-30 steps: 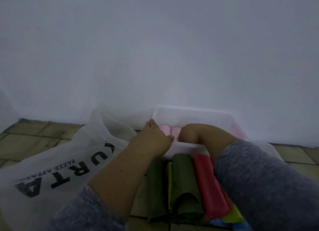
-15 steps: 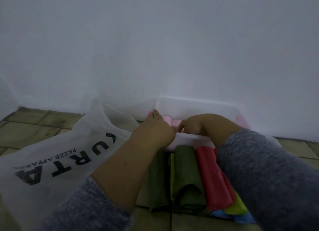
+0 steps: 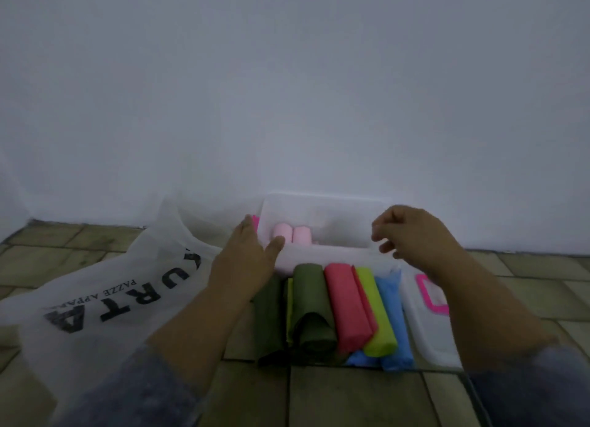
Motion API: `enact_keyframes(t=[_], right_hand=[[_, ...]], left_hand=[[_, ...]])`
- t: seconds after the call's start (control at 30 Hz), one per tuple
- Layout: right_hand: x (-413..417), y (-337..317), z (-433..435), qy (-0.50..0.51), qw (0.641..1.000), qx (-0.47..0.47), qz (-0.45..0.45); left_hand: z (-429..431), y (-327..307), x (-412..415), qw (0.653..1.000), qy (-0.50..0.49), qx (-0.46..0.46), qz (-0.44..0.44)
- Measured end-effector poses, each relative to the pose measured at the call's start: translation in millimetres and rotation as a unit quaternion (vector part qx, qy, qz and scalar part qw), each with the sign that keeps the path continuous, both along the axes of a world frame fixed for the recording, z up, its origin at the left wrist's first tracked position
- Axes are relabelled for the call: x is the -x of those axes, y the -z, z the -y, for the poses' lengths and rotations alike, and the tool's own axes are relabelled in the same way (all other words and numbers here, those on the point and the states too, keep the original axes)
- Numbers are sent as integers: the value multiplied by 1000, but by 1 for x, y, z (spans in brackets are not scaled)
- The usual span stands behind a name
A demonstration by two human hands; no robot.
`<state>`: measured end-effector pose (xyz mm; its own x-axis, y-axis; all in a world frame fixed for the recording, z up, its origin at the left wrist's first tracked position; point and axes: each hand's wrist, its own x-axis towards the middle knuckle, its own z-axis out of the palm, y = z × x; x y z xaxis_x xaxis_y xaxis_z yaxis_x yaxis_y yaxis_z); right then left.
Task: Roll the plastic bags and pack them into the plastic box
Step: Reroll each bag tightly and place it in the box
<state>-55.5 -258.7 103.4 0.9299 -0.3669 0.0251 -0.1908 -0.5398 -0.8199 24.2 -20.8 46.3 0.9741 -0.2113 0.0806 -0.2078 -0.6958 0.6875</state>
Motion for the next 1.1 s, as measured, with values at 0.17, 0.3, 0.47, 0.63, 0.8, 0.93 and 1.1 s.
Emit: enact_keyframes(t=[0.17,0.3,0.47,0.63,0.8,0.93,1.1], right_hand=[[91,64,-4,-31,977,104,-181],[102,96,-34,-13,972,193,-135],[96,108,-46,22,949,307,-62],[129,110,-55,70,950,304,-20],[185,132,-74,100,973,202,-43],[204,144,-85,72,972,194,-108],[208,143,-87,53,977,177,-107]], left_hand=[[-51,42,73,970,103,-214,-56],[-63,76,122,913,109,-357,-166],[-70,83,121,900,134,-360,-208],[-73,94,119,905,124,-363,-181],[-72,96,120,907,123,-367,-165],[-70,93,121,904,133,-377,-153],[-70,80,119,920,131,-336,-154]])
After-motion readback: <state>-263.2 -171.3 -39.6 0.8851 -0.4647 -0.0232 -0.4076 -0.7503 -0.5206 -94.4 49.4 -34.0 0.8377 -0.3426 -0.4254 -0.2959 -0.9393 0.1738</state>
